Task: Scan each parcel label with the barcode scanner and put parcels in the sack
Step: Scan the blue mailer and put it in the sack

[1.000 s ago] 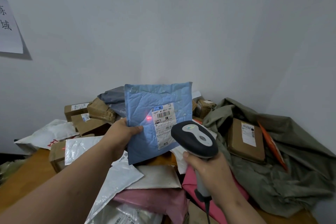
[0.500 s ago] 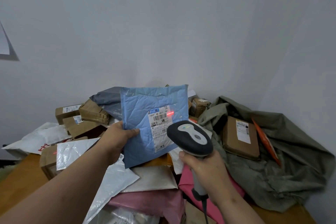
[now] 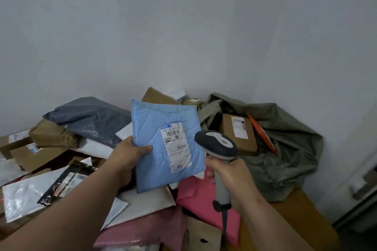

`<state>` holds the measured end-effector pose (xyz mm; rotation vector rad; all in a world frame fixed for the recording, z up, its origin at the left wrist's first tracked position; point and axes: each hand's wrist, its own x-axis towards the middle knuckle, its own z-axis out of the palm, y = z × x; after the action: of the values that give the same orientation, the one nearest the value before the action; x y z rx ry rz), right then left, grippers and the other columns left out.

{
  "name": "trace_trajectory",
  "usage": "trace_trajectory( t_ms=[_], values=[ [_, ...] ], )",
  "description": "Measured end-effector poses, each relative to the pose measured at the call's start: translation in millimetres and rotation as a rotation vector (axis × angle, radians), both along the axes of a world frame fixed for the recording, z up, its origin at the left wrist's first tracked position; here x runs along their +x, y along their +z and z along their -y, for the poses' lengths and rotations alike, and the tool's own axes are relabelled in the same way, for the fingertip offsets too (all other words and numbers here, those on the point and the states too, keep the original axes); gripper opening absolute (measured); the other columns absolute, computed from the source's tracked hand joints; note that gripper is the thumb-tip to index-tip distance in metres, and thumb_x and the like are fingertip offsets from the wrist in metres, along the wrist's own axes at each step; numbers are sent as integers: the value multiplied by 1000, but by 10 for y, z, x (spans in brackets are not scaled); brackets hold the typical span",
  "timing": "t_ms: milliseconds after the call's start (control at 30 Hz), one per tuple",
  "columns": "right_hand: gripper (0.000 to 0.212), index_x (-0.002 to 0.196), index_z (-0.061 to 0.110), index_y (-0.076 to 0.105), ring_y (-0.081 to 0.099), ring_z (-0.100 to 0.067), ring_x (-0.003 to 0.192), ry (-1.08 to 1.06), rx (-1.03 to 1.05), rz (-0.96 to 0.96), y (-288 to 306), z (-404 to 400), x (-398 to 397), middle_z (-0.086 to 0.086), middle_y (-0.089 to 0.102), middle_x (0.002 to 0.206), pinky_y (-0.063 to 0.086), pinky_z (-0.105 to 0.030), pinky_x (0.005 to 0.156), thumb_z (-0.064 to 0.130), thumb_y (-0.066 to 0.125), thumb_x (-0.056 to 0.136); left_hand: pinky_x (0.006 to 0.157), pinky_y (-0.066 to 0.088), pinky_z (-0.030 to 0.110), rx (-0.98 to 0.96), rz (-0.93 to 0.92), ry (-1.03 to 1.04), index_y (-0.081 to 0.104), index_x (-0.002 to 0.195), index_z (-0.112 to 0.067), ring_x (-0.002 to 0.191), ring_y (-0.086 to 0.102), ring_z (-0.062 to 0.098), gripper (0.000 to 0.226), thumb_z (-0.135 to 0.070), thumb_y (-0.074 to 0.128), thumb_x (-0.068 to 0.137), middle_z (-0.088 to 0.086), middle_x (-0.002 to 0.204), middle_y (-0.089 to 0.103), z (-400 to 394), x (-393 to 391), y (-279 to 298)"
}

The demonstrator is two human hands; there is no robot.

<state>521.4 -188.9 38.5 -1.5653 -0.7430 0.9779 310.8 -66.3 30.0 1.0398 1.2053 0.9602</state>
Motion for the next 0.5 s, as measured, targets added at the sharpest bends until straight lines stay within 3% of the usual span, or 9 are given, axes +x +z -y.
trace_trajectory(
  t_ms=[100,200,300,400,500],
  values=[
    [13,74,10,71,61,-8,47,-46,-40,-42,-102,13,287,-2,67,54,49,-25,53,15,74,86,82,58,49,-43,-21,-90,63,114,-7,93,71,37,27,5,62,90,15,105,74,-65,430,-54],
    [11,78,6,71,63,-15,51,-61,-64,-63,-173,-75,666,-9,69,61,48,-28,53,16,74,84,89,56,52,-74,-70,-151,60,112,-10,97,68,37,26,4,61,90,15,108,71,-234,956,-87],
    [13,74,7,71,64,-22,57,-83,-90,-100,-270,-282,1149,-11,66,63,48,-33,59,15,74,83,82,57,47,-121,-97,-162,58,101,-12,94,67,34,20,6,54,93,13,103,68,-464,1561,-141],
    [9,84,6,72,65,-23,62,-95,-114,-112,-358,-518,1675,-6,67,65,48,-33,59,15,74,85,70,56,42,-164,-129,-144,59,106,-10,91,67,33,20,5,52,94,14,105,68,-778,2160,-259],
    [11,94,11,71,67,-20,64,-113,-145,-115,-475,-780,2179,-6,69,72,50,-33,60,17,74,85,79,58,51,-183,-141,-112,57,120,-10,95,67,37,28,0,54,95,17,111,68,-1068,2697,-396]
  ],
)
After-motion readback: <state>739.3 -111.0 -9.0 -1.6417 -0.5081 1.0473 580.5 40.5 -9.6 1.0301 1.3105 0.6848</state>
